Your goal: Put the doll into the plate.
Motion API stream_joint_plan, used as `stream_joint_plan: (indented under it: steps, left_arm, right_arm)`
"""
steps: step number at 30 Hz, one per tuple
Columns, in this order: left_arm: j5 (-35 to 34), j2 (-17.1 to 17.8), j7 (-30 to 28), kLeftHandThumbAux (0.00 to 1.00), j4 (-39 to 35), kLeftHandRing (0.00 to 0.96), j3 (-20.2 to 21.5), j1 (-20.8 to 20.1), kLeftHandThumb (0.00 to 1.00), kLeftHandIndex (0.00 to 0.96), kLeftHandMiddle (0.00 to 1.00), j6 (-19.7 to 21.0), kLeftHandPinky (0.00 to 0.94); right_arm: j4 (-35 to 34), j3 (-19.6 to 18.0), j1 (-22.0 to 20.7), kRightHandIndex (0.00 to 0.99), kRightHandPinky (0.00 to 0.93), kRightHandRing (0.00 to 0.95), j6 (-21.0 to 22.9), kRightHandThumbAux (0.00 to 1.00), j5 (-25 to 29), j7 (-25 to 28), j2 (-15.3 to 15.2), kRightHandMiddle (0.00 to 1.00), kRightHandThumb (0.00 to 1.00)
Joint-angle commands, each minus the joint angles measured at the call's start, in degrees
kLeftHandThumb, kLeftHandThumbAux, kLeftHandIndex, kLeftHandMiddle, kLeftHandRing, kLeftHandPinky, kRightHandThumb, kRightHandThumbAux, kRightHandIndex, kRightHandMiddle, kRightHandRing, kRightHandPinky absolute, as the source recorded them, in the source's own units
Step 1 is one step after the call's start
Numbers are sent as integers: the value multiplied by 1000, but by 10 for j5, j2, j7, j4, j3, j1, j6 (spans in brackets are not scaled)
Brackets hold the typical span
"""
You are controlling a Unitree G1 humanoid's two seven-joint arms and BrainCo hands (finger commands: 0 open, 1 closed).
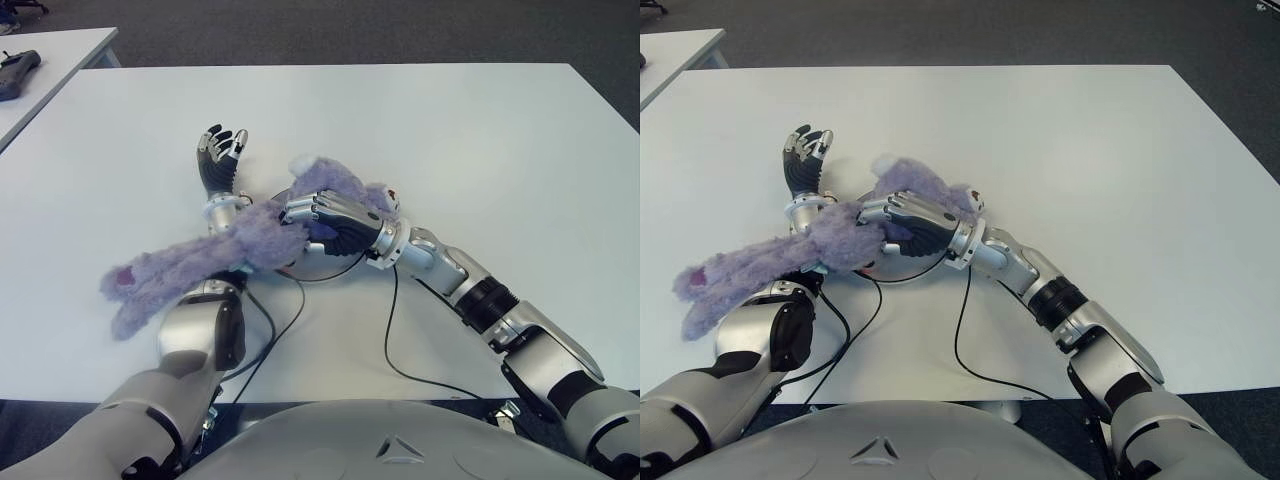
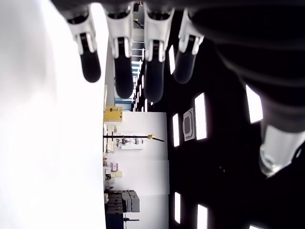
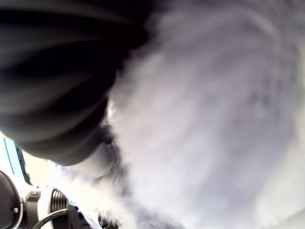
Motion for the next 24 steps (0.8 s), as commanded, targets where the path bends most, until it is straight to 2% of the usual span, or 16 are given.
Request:
stream_joint_plan:
  steps: [1,4,6,7,8,10,17,21,24]
  left_arm:
    - [-19,-68,-4,559,104,266,9,169,0,217,281,-3,228]
    - [-18,-68,-3,555,104,265,9,169,0,216,280,-3,225]
    - [-17,-68,-2,551,104,257,8,170,0,214,275,-4,198]
    - [-17,-68,-2,551,104,255,8,170,0,214,274,-4,196]
    - [-16,-68,-2,550,104,254,7,170,0,213,273,-3,194]
    - [-14,-67,-2,549,105,253,6,171,0,213,273,-2,189]
    - [-13,-65,0,543,105,260,5,170,0,211,280,1,212]
    - [-13,-65,2,542,105,263,5,168,0,217,283,1,219]
    - [-13,-65,4,544,105,266,5,167,0,222,286,3,223]
  right_arm:
    - [24,100,158,2,165,67,116,639,-64,207,-96,23,226]
    - [6,102,156,0,137,21,121,611,-82,210,-108,0,201]
    - [-4,105,155,0,26,1,119,564,-105,203,-115,0,192]
    - [-6,106,156,0,13,0,118,554,-114,199,-118,0,188]
    - [11,111,157,0,3,0,107,546,-135,173,-115,0,185]
    - [35,118,160,0,0,0,95,526,-160,139,-110,0,172]
    - [55,116,140,0,0,0,67,442,-197,75,-91,0,143]
    - [63,113,110,0,0,0,63,402,-200,67,-67,0,141]
    - [66,111,103,0,0,0,56,384,-208,53,-61,0,143]
